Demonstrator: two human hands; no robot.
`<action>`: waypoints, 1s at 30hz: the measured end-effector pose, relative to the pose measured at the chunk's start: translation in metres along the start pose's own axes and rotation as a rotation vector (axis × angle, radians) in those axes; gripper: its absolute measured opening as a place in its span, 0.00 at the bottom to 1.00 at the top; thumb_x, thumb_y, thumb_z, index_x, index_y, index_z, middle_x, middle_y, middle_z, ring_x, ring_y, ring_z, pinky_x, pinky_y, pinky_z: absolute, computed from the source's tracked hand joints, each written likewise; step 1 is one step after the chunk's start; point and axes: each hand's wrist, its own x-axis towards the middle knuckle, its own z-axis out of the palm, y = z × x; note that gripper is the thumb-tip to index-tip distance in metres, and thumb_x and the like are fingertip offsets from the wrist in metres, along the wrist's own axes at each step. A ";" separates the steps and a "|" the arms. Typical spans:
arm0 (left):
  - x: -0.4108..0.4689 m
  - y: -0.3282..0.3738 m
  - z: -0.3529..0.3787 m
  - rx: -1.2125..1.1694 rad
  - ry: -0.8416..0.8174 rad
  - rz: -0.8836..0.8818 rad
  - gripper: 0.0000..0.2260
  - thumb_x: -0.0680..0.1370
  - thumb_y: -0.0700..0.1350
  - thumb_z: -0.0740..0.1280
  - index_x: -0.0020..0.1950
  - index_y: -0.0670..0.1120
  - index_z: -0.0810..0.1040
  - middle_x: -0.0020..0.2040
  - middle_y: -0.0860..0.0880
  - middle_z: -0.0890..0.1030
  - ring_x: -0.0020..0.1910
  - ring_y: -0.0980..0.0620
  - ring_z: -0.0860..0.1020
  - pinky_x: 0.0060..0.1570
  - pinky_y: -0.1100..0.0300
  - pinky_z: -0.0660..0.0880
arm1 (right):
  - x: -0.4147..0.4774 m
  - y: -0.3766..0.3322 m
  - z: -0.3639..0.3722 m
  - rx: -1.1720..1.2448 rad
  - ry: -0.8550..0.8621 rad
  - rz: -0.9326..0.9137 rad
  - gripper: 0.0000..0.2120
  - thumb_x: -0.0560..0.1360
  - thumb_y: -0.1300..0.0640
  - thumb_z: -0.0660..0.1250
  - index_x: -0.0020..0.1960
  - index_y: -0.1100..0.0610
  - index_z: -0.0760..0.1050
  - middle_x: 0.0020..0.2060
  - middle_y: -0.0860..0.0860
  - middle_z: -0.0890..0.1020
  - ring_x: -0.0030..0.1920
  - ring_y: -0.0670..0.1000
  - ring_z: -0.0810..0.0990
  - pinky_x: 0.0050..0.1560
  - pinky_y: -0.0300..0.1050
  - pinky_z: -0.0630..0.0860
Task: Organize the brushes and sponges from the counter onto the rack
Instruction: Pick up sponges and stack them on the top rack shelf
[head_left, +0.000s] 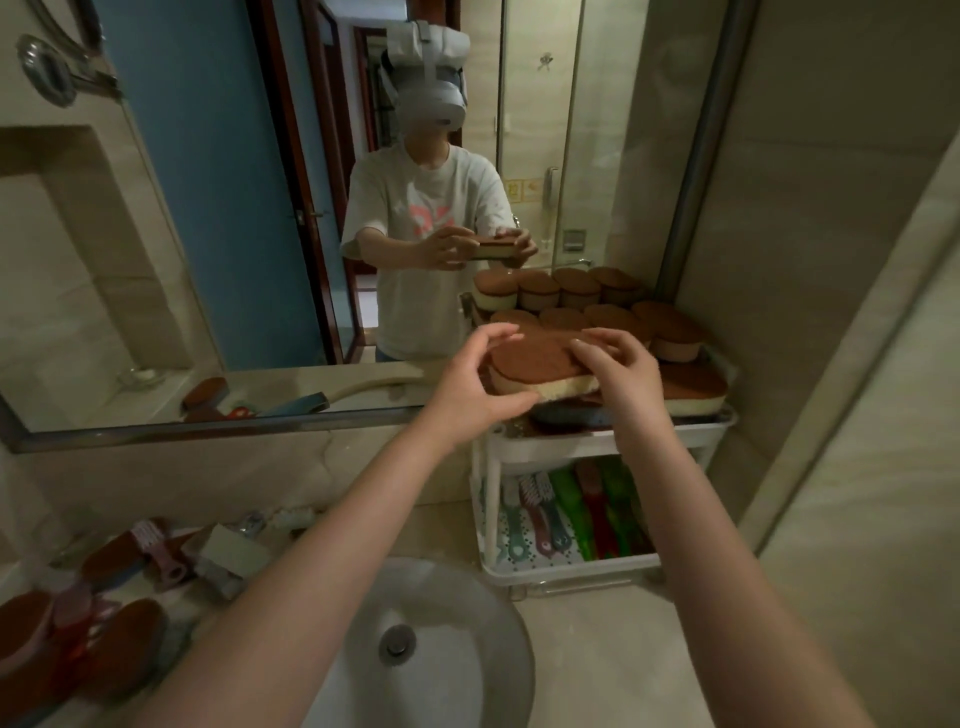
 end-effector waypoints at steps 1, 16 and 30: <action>0.003 0.002 0.010 0.012 0.010 0.008 0.28 0.69 0.41 0.75 0.65 0.52 0.67 0.63 0.53 0.72 0.63 0.57 0.71 0.58 0.71 0.69 | 0.003 0.001 -0.010 0.018 0.047 0.021 0.14 0.74 0.51 0.70 0.59 0.49 0.75 0.52 0.47 0.77 0.53 0.49 0.76 0.51 0.44 0.78; 0.024 -0.020 0.086 0.545 0.102 0.106 0.08 0.74 0.45 0.68 0.51 0.47 0.84 0.54 0.51 0.83 0.57 0.51 0.77 0.60 0.53 0.71 | 0.054 0.016 -0.110 -0.160 0.335 -0.065 0.23 0.73 0.49 0.70 0.64 0.56 0.73 0.56 0.50 0.78 0.55 0.48 0.76 0.54 0.41 0.72; 0.026 -0.018 0.089 0.514 0.095 0.030 0.08 0.73 0.45 0.68 0.49 0.47 0.84 0.52 0.52 0.83 0.55 0.52 0.77 0.59 0.49 0.72 | 0.049 0.046 -0.096 -0.817 0.403 -0.476 0.15 0.78 0.49 0.60 0.59 0.55 0.77 0.58 0.57 0.78 0.59 0.60 0.74 0.56 0.55 0.70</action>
